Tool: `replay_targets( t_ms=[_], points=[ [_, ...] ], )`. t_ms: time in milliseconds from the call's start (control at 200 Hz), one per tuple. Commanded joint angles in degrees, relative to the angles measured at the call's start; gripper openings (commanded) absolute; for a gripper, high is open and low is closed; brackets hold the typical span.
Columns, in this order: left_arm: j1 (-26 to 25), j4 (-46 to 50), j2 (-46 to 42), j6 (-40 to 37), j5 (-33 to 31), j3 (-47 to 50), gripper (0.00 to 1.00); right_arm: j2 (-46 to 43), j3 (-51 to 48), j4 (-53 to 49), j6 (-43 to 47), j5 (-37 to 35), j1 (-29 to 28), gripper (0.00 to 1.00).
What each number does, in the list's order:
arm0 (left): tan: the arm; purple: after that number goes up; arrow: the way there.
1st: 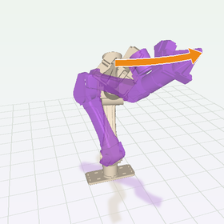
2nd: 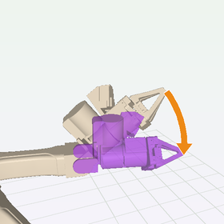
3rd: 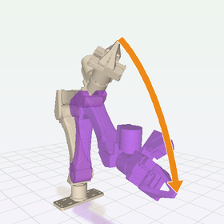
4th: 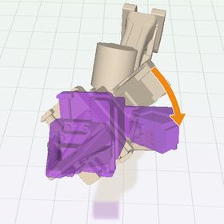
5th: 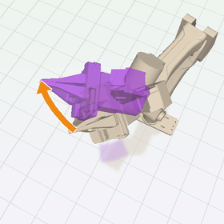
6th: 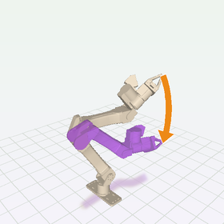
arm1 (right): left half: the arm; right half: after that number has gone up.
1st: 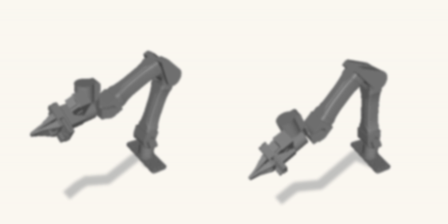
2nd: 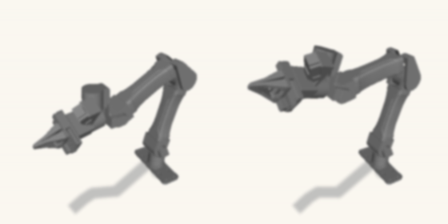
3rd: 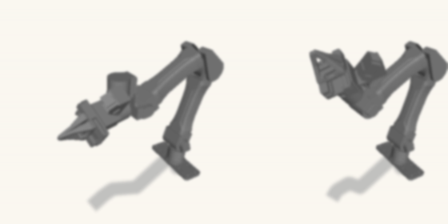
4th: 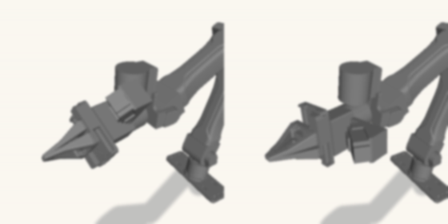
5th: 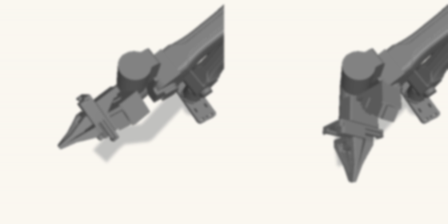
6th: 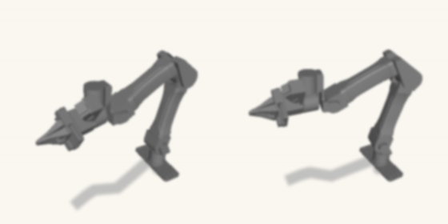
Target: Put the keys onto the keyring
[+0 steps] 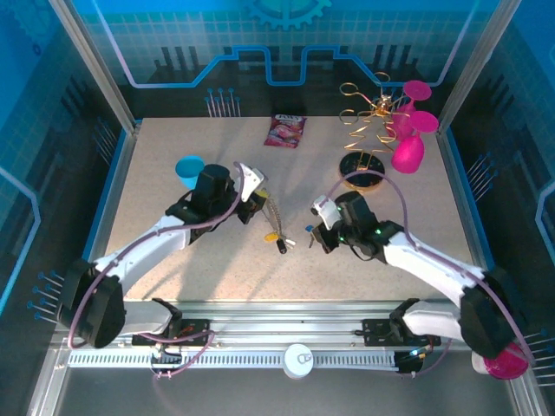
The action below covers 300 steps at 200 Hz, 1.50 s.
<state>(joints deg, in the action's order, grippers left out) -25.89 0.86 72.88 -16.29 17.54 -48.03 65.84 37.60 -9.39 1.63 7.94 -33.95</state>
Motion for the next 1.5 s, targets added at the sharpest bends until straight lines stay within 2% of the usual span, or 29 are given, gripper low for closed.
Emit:
replay_targets(
  t_ms=[0, 160, 330, 460, 520, 625, 725, 871, 966, 1101, 1291, 1496],
  points=[
    [-0.9, -5.1, -4.1, -11.4, 8.2, 2.9, 0.00, -6.6, -5.5, 12.1, 14.1, 7.8, -0.8, 0.00],
    [-2.3, -4.9, -5.2, -18.9, 13.6, 5.0, 0.00, -9.4, -4.8, 10.4, 20.6, 12.3, -0.6, 0.00],
    [-4.1, -6.9, -4.7, -22.2, 14.7, 6.5, 0.00, -8.9, -3.6, 8.5, 25.7, 14.6, -0.6, 0.00],
    [-4.3, -7.4, -4.4, -21.6, 12.2, 6.5, 0.00, -6.8, -0.7, 1.4, 25.6, 6.7, -0.6, 0.00],
    [-4.2, -7.2, -4.4, -20.8, 10.2, 6.4, 0.00, -5.1, 2.2, -4.7, 20.4, 1.2, -0.8, 0.00],
    [-4.2, -5.7, -4.6, -19.6, 8.6, 6.2, 0.00, -1.1, 8.8, -18.8, 1.5, -7.4, -1.4, 0.00],
    [-4.1, -5.6, -4.6, -18.1, 8.3, 6.7, 0.00, 3.7, 12.5, -32.1, -11.4, -9.3, -1.7, 0.00],
    [-3.7, -7.6, -4.4, -14.1, 6.9, 7.3, 0.00, 7.6, 15.4, -41.0, -18.1, -9.2, -1.6, 0.00],
    [-3.1, -9.3, -3.9, -9.7, 6.9, 7.5, 0.00, 11.2, 16.0, -41.1, -17.9, -9.0, -0.9, 0.00],
    [-2.7, -11.5, -3.7, -6.3, 7.2, 9.0, 0.00, 17.9, 17.7, -35.9, -16.9, -6.4, 1.0, 0.00],
    [-2.4, -12.0, -2.8, -5.5, 7.8, 9.8, 0.00, 27.1, 20.9, -27.7, -15.6, -3.0, 3.2, 0.00],
    [-2.2, -11.4, -2.8, -6.3, 7.6, 9.4, 0.00, 33.3, 23.4, -24.3, -14.7, -1.3, 3.9, 0.00]
  ],
)
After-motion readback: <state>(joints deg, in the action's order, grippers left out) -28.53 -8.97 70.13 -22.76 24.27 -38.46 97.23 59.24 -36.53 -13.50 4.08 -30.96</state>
